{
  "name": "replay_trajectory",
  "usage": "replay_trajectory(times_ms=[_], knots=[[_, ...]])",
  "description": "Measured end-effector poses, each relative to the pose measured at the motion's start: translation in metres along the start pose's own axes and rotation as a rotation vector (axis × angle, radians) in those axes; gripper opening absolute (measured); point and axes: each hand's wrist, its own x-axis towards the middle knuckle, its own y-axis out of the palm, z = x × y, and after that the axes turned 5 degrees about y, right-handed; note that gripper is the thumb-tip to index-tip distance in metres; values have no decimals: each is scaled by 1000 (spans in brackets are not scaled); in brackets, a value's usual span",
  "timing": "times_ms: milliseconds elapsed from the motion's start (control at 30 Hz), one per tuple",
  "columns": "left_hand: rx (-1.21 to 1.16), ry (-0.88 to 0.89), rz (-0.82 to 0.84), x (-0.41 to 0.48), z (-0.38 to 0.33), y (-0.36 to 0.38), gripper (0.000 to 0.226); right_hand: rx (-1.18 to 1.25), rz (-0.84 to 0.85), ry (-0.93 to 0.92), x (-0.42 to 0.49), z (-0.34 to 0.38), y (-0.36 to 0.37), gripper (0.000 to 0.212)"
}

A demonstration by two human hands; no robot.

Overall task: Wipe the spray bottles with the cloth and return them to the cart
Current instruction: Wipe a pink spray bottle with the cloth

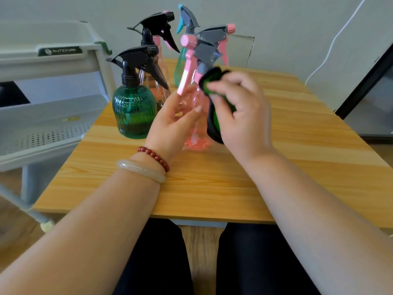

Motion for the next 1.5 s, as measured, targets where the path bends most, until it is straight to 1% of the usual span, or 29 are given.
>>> replay_trajectory(times_ms=[67,100,167,333,400,467,533,600,667,767,833,867,933,1000,1067,1200,1333,1367,1433,1500], knots=[[-34,-1,15,0,3,0,35,-5,-68,-20,16,4,1,15],[-61,-3,12,0,2,0,33,-4,-74,-21,19,4,3,15],[-81,-5,-6,1,2,-4,37,7,-39,-10,11,-2,8,16],[-45,-5,10,4,4,-5,43,24,133,38,-30,-26,7,20],[-20,-17,1,4,5,-3,42,31,146,46,-30,-23,5,19],[4,-18,16,4,6,-2,43,39,107,37,-22,-17,5,16],[22,-8,44,4,8,-1,45,27,30,50,-8,-10,6,12],[23,-5,59,3,10,-1,44,30,-49,127,-2,-4,11,12],[9,-3,54,3,10,-1,45,92,-68,205,-6,0,15,13],[-7,-5,37,5,10,-3,40,128,44,216,-25,-8,15,15],[-13,-9,41,6,12,-4,41,128,121,231,-31,-12,10,16],[-12,-11,45,6,14,-4,43,129,121,241,-29,-12,7,16],[7,-15,53,6,15,-3,46,155,26,283,-16,-9,7,14],[25,-11,56,4,15,-2,49,200,-79,331,-1,-4,10,16],[13,-10,43,4,13,-2,55,226,-93,331,1,0,16,20],[49,-5,17,5,13,-4,53,207,34,279,-26,-12,19,14],[84,-1,-9,7,13,-4,48,206,184,382,-34,-18,13,18],[82,-3,-15,6,13,-4,47,212,189,403,-30,-17,12,20],[65,-2,-16,4,11,-4,45,260,113,461,-18,-15,10,24],[45,-15,7,3,10,-2,47,369,16,536,-4,-10,11,22]])
